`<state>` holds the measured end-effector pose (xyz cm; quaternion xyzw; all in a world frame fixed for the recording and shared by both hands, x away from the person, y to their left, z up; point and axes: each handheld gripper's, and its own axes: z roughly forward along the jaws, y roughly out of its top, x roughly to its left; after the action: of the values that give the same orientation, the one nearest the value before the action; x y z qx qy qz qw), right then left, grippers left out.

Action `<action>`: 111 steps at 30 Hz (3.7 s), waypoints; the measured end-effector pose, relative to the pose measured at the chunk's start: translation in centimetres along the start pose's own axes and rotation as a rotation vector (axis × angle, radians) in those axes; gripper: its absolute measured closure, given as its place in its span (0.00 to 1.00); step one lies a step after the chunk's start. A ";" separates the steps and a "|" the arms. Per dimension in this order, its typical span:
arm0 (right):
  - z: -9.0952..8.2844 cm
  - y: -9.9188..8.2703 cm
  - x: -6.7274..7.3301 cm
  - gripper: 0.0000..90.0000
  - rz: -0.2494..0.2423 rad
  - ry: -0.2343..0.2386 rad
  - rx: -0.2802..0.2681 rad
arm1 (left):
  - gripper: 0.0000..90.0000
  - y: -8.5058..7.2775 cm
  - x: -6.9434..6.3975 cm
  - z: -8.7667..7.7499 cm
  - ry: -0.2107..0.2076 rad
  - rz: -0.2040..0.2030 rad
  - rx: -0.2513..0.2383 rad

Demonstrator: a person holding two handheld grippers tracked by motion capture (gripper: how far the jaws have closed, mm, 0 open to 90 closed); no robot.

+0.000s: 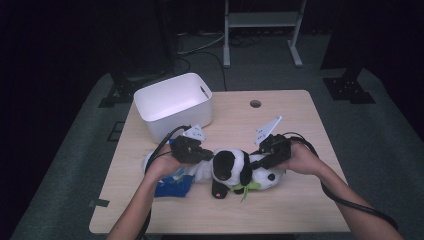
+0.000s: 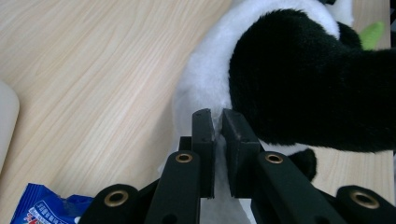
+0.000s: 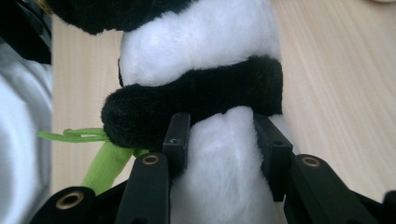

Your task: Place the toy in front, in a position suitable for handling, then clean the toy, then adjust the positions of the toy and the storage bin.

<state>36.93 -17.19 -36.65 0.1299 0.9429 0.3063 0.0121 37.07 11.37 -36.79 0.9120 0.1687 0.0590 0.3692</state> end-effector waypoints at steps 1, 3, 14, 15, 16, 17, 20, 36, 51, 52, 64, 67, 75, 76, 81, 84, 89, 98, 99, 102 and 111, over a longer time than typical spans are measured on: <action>-0.1 0.0 0.1 0.69 0.004 0.014 0.000 | 0.92 0.0 0.0 0.0 0.000 0.000 -0.001; -0.2 0.0 0.4 0.69 0.015 0.040 0.005 | 0.92 0.0 -0.1 0.1 -0.002 0.003 0.000; -0.3 0.2 -0.2 0.47 0.018 0.004 0.013 | 0.92 0.2 0.0 0.0 0.006 0.004 -0.009; -0.4 0.3 -0.3 0.46 0.014 -0.004 0.006 | 0.92 0.2 0.0 0.0 0.007 0.003 -0.009; -0.4 0.3 -0.3 0.44 0.016 -0.009 0.004 | 0.92 0.1 0.0 -0.1 0.008 0.003 -0.009; -0.4 0.3 -0.4 0.43 0.019 -0.010 0.001 | 0.92 0.1 0.0 -0.2 0.008 0.003 -0.012; -0.6 0.4 -0.6 0.42 0.016 -0.009 -0.012 | 0.92 0.1 0.1 -0.5 0.011 0.009 -0.007; -1.8 0.8 -2.4 0.41 0.049 -0.065 -0.057 | 0.92 -0.2 0.3 -1.0 0.013 0.008 -0.016; -2.0 0.9 -3.6 0.38 0.069 -0.074 -0.060 | 0.92 -0.7 0.5 -2.1 0.030 0.000 -0.021; -2.1 0.9 -3.7 0.38 0.070 -0.077 -0.059 | 0.92 -0.8 0.5 -2.1 0.031 -0.002 -0.023; -2.2 1.8 -4.6 0.37 0.076 -0.092 -0.068 | 0.92 -1.9 0.5 -3.3 0.047 -0.012 -0.025; -2.0 2.0 -4.8 0.37 0.074 -0.091 -0.058 | 0.92 -2.1 0.5 -3.4 0.049 -0.014 -0.024; -1.5 2.2 -5.0 0.36 0.074 -0.082 -0.055 | 0.92 -2.5 0.6 -3.4 0.048 -0.021 -0.030; -1.4 2.2 -5.1 0.36 0.074 -0.081 -0.056 | 0.92 -2.5 0.6 -3.4 0.049 -0.022 -0.030; -1.3 2.2 -5.5 0.36 0.079 -0.079 -0.060 | 0.92 -2.8 0.6 -3.7 0.053 -0.032 -0.035; -1.4 2.4 -5.7 0.36 0.074 -0.079 -0.067 | 0.92 -2.9 0.6 -3.9 0.054 -0.031 -0.035; -1.2 2.9 -5.9 0.35 0.058 -0.074 -0.070 | 0.92 -3.3 0.5 -4.2 0.056 -0.035 -0.043; -0.8 3.8 -6.3 0.35 0.043 -0.064 -0.073 | 0.92 -4.2 0.5 -4.4 0.060 -0.044 -0.045; -0.7 4.0 -6.3 0.35 0.038 -0.066 -0.073 | 0.92 -4.2 0.4 -4.4 0.059 -0.044 -0.042; -0.6 4.4 -6.4 0.35 0.029 -0.063 -0.074 | 0.92 -4.3 0.4 -4.5 0.060 -0.048 -0.043; 0.2 6.3 -6.6 0.35 -0.018 -0.047 -0.083 | 0.92 -4.9 0.5 -4.9 0.063 -0.054 -0.037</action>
<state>44.83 -13.85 -33.50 0.1281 0.9300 0.3419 0.0425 35.10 18.02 -36.73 0.8978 0.2034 0.0808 0.3822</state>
